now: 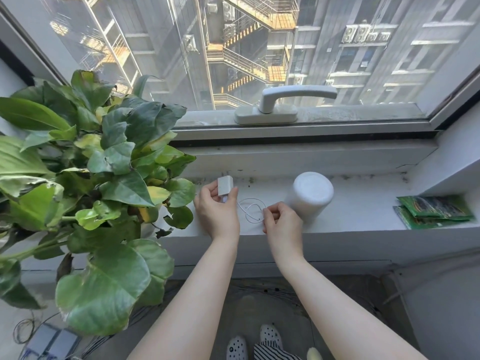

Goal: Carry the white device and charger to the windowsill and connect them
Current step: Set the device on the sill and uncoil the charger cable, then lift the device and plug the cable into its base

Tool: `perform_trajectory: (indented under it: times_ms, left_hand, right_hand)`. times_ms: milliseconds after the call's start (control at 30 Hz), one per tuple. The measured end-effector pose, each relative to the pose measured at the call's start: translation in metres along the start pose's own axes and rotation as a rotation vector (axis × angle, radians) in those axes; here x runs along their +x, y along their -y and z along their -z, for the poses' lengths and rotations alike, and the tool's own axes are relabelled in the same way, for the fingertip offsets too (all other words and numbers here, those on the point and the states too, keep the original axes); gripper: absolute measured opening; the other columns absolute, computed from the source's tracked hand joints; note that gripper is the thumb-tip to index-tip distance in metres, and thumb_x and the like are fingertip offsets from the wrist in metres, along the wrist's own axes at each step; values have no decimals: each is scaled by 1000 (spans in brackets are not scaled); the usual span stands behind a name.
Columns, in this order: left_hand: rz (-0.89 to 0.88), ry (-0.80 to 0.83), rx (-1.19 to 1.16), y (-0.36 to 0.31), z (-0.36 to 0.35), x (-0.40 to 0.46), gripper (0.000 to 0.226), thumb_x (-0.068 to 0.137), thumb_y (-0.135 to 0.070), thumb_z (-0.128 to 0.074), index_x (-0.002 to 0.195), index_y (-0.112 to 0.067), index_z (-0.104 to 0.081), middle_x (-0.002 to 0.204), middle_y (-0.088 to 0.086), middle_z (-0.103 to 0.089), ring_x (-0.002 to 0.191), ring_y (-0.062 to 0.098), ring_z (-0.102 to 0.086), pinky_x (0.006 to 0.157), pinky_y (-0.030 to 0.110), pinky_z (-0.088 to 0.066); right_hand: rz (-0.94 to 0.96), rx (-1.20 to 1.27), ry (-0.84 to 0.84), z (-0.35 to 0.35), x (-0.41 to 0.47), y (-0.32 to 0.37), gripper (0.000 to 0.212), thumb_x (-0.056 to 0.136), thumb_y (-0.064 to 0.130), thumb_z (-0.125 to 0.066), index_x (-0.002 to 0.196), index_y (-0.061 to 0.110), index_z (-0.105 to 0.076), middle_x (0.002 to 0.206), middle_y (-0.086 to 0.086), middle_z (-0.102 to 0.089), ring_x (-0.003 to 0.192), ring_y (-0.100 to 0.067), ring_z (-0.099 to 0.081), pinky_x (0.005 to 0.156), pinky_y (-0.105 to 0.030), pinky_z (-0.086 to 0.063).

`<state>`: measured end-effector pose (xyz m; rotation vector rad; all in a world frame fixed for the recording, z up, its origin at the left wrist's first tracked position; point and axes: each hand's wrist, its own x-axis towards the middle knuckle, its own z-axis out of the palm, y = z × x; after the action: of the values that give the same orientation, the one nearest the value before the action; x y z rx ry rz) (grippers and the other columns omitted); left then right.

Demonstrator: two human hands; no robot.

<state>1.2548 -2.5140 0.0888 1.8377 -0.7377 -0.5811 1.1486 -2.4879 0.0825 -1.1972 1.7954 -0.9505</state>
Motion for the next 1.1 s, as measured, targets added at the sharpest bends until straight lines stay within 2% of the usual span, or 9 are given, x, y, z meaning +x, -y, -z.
perform_trajectory:
  times_ms: [200, 367, 533, 633, 733, 867, 933, 1000, 1100]
  left_hand:
    - [-46, 47, 178, 9, -6, -5, 36, 69, -32, -78, 100, -21, -62, 97, -7, -50, 82, 17, -60, 77, 34, -50]
    - [-143, 30, 370, 19, -10, -4, 41, 67, -37, -76, 103, -21, -63, 103, 0, -58, 90, 24, -59, 82, 38, -46]
    - [-163, 21, 459, 20, -10, -5, 52, 68, -46, -74, 111, -20, -61, 110, 1, -58, 102, 24, -55, 85, 32, -36]
    - [-166, 29, 468, 19, -7, -6, 55, 72, -54, -67, 115, -20, -61, 112, 1, -58, 104, 24, -54, 85, 32, -36]
    - [-147, 28, 433, 16, -3, -6, 45, 86, -50, -53, 114, -18, -64, 113, 5, -60, 105, 28, -56, 85, 36, -36]
    - [-92, 19, 339, 14, 6, -3, 40, 92, -44, -45, 109, -14, -65, 110, 6, -60, 101, 30, -57, 84, 38, -41]
    - [-114, 39, 245, 12, 11, -4, 38, 93, -43, -45, 109, -14, -64, 105, 3, -56, 97, 28, -58, 87, 41, -46]
    - [-179, 123, 111, 5, 16, -9, 35, 91, -41, -49, 112, -16, -61, 104, -1, -52, 96, 22, -57, 89, 41, -47]
    - [-316, 346, 0, -13, 21, -20, 39, 86, -42, -59, 118, -20, -56, 110, -3, -54, 101, 9, -55, 87, 19, -45]
  right_hand:
    - [22, -23, 22, 0, 0, 2, 11, 92, 16, -54, 87, 8, -60, 68, -1, -61, 65, -22, -59, 65, -35, -50]
    - [62, -75, 28, 0, -1, 1, 13, 91, 15, -55, 100, 6, -60, 72, 3, -58, 71, -19, -57, 65, -27, -43]
    - [137, -170, 72, 0, -5, -2, 31, 90, 14, -56, 120, 5, -57, 91, -8, -58, 86, -19, -52, 72, -21, -34]
    - [167, -234, 132, 1, -12, -4, 50, 93, 17, -54, 140, 7, -41, 110, -10, -49, 104, -24, -51, 82, -21, -34]
    - [193, -257, 177, 3, -20, -6, 60, 94, 18, -52, 148, 10, -28, 122, -9, -42, 104, -25, -55, 86, -22, -37]
    - [291, -269, 213, 14, -37, -8, 56, 93, 18, -53, 145, 13, -33, 121, -4, -41, 93, -19, -58, 88, -27, -45]
    - [334, -237, 206, 28, -47, -10, 47, 92, 19, -56, 137, 15, -44, 113, 1, -45, 85, -8, -57, 84, -14, -41]
    - [379, -195, 157, 50, -50, -14, 34, 88, 19, -61, 122, 17, -56, 103, 5, -51, 82, -7, -54, 77, -6, -37]
    - [405, -111, 14, 92, -38, -21, 23, 83, 21, -68, 103, 27, -59, 92, 6, -57, 72, -12, -52, 68, -12, -40]
